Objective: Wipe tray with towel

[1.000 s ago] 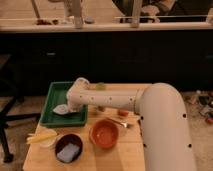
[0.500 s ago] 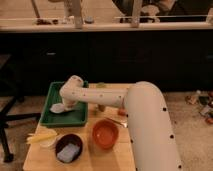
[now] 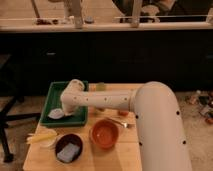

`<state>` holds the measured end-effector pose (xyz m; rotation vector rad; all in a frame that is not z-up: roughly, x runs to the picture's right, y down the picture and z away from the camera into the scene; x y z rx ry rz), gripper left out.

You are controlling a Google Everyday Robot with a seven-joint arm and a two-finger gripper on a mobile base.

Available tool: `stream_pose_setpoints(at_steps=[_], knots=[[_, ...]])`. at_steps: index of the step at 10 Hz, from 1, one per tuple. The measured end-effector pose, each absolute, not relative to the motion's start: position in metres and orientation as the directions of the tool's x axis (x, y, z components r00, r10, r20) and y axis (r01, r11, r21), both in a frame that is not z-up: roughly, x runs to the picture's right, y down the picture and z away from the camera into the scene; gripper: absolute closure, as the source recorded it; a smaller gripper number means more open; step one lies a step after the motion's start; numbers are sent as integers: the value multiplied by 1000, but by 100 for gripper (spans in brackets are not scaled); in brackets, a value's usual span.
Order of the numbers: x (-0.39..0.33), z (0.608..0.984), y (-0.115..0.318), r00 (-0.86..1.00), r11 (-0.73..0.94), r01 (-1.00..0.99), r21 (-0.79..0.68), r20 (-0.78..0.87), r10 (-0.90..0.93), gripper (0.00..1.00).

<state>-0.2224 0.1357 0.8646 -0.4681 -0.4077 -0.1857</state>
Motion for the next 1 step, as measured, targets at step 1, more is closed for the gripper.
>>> stream_pose_setpoints(at_steps=[1], knots=[[-206,863,134,912,879,249,-406,404,-71,100]])
